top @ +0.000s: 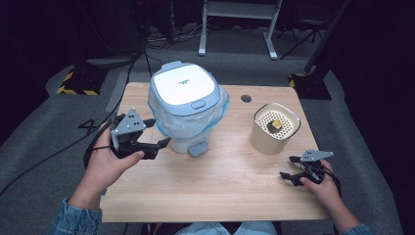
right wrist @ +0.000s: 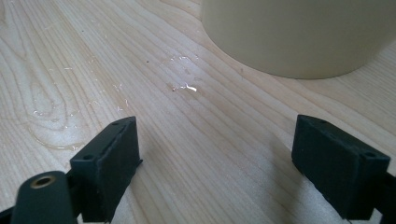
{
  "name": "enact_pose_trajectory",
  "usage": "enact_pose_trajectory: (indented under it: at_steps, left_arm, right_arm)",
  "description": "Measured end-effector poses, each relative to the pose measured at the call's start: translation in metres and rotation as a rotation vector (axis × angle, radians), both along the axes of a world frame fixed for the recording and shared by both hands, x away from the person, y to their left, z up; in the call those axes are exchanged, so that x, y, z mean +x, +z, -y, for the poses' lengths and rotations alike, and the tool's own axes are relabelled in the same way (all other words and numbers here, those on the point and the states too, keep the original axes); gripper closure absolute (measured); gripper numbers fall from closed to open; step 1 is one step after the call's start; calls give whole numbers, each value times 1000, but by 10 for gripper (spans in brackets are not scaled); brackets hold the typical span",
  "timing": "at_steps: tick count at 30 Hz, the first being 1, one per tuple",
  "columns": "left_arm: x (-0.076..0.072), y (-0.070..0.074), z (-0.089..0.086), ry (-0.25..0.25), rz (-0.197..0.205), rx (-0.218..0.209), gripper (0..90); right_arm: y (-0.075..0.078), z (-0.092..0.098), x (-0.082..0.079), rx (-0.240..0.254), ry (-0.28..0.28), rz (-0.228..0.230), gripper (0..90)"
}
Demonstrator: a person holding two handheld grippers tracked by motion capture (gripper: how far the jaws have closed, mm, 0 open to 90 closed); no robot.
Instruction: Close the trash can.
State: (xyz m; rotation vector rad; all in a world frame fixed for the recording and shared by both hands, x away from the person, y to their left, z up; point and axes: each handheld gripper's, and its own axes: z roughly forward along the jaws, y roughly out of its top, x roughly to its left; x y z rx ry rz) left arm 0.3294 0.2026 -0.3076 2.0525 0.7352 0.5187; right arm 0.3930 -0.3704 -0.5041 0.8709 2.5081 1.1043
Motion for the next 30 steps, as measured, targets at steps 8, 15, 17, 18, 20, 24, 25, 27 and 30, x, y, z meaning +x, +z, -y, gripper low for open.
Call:
enact_pose_trajectory:
  at_steps: [8,15,17,18,20,24,25,27,30]
  left_arm:
    - [-6,-32,-9,36,-47,5,278]
    - [-9,-63,-10,91,-67,78,278]
    - [-10,-74,-9,86,-92,69,277]
    - [-10,-77,-9,83,-101,62,277]
    - [-10,-87,-9,85,-120,58,277]
    - [-10,-108,-13,93,-148,63,277]
    - [-10,-115,-14,101,-160,67,278]
    - [-10,-124,-15,112,-174,79,284]
    - [-9,-141,-18,120,-215,66,285]
  right_arm:
    - [0,0,0,0,0,0,152]
    - [0,0,0,0,0,0,152]
    - [0,0,0,0,0,0,152]
    - [0,0,0,-1,0,0,152]
    - [0,0,0,-1,0,0,152]
    - [0,0,0,-1,0,0,152]
    - [0,0,0,-1,0,0,152]
    - [0,0,0,-1,0,0,152]
    - [0,0,0,-1,0,0,152]
